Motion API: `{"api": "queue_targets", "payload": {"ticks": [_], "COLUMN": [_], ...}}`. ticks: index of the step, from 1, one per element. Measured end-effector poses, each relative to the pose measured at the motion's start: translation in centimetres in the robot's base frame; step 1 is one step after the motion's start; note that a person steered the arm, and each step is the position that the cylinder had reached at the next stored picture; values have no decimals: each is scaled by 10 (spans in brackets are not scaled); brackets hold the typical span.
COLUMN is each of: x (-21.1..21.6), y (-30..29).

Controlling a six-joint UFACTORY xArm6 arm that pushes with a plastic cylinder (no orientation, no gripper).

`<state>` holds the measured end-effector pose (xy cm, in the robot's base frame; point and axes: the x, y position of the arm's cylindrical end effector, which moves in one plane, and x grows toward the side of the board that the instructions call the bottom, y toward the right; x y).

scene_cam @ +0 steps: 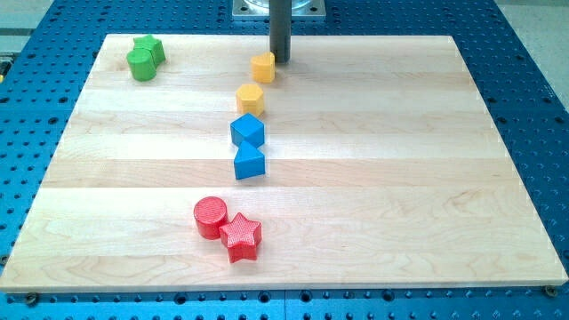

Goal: Push the red circle towards the triangle

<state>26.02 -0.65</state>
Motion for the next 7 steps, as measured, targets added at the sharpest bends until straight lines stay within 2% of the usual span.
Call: {"api": "queue_targets", "payload": {"ticks": [1, 2, 3, 4, 5, 6, 7], "x": [25, 30, 69, 179, 232, 263, 339], "y": [-13, 6, 45, 40, 32, 19, 14]}}
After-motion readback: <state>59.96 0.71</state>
